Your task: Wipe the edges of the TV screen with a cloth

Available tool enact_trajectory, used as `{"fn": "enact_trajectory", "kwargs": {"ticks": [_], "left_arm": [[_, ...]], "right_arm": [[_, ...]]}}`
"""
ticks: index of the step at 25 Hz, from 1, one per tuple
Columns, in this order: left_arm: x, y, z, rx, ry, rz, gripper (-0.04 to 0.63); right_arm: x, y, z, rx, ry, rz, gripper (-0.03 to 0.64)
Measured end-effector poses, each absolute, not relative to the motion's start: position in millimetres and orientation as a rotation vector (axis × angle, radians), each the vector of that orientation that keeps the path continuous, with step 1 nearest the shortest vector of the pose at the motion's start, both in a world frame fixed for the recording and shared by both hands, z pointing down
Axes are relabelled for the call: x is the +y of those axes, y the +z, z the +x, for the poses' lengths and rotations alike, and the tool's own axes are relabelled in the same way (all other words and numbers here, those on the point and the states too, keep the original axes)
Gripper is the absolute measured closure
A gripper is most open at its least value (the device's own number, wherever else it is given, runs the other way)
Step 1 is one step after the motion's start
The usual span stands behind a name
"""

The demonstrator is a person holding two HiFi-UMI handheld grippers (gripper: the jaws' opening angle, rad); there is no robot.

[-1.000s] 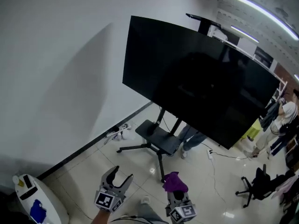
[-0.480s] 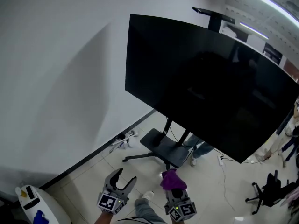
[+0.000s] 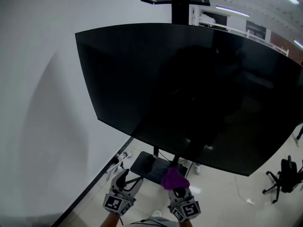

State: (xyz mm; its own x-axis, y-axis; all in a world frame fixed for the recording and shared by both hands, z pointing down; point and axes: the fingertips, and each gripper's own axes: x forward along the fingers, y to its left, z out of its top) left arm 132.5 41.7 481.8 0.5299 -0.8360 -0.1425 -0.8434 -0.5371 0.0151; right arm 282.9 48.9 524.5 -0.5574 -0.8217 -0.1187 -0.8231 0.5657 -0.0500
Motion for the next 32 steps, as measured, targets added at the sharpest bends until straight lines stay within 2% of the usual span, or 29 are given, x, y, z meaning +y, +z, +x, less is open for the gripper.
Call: {"fn": "enact_trajectory", "kwargs": {"ticks": [6,14,19,27,32], "left_arm": [[-42,472,162,1.383,0.201,-2.718,0.325],[-103,488,192,1.214,0.179,-2.771,0.325],[-128,466,204,1.007,0.204,-2.812,0.327],[-142,442,176,0.671,0.235,-2.933,0.327],[-144,428,162,0.534,0.226,-3.021,0.325]], "right_arm": [[-18,512,311,2.617,-0.002,-1.468,0.576],[-51,519,341,2.535,-0.073,-1.569,0.577],[-60,476,324,2.462,-0.075,-1.533,0.575],[-92,414,307,2.298,0.146,-1.623,0.575],[-114,315,290,2.318,0.454,-1.619,0.575]]}}
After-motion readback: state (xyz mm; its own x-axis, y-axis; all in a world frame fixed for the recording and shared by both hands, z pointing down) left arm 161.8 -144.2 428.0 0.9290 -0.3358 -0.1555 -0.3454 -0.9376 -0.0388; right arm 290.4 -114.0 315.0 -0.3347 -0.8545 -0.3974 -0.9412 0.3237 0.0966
